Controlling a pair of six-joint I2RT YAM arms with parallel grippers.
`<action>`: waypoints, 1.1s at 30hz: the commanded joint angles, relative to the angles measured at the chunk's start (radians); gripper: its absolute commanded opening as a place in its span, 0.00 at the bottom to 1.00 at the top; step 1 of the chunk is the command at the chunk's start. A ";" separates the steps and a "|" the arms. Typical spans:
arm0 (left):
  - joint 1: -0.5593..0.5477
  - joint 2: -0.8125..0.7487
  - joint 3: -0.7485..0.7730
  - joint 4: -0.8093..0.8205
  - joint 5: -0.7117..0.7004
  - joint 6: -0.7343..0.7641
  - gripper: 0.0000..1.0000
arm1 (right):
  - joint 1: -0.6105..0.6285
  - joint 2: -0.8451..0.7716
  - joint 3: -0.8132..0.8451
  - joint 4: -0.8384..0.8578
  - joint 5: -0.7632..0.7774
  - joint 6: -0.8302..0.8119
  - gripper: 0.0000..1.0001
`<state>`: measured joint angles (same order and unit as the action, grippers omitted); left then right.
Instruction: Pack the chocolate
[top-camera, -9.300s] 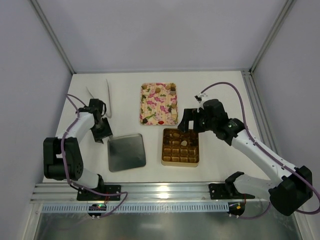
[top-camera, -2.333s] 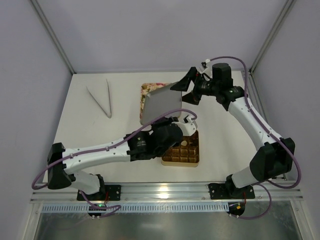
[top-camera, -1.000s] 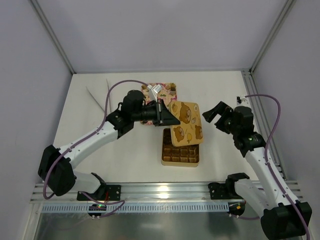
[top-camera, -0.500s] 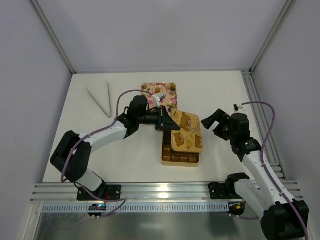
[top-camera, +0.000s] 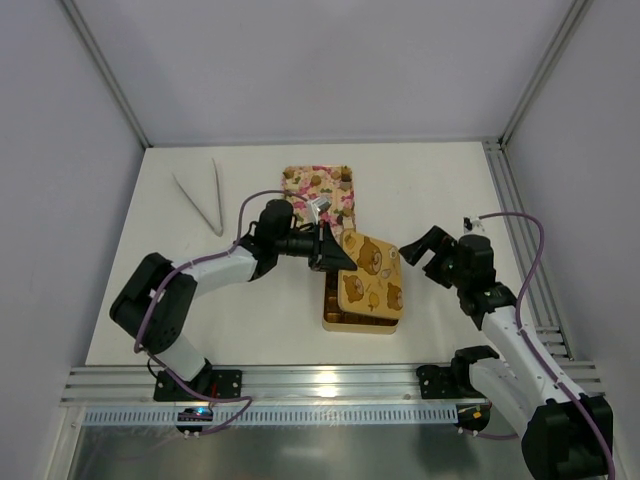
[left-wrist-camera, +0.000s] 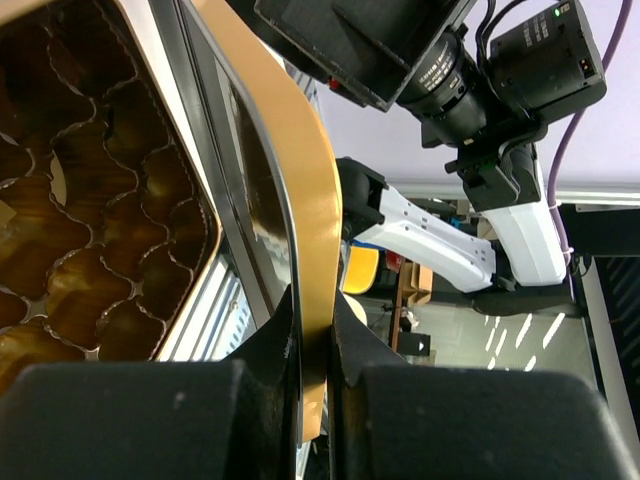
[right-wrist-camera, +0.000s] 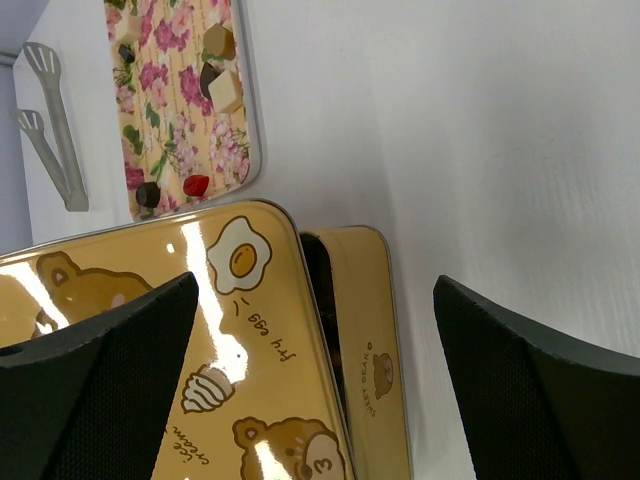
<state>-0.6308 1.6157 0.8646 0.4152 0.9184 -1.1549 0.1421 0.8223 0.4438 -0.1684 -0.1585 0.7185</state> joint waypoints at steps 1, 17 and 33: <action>0.003 0.001 -0.010 0.106 0.059 -0.023 0.00 | 0.010 -0.009 -0.010 0.089 -0.010 0.021 1.00; 0.028 0.038 -0.056 0.169 0.088 -0.042 0.00 | 0.070 0.026 -0.062 0.152 -0.016 0.078 1.00; 0.043 0.082 -0.082 0.250 0.100 -0.078 0.01 | 0.159 0.037 -0.122 0.201 0.007 0.139 1.00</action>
<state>-0.6014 1.6882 0.7887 0.5926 0.9936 -1.2236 0.2909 0.8539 0.3328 -0.0418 -0.1745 0.8349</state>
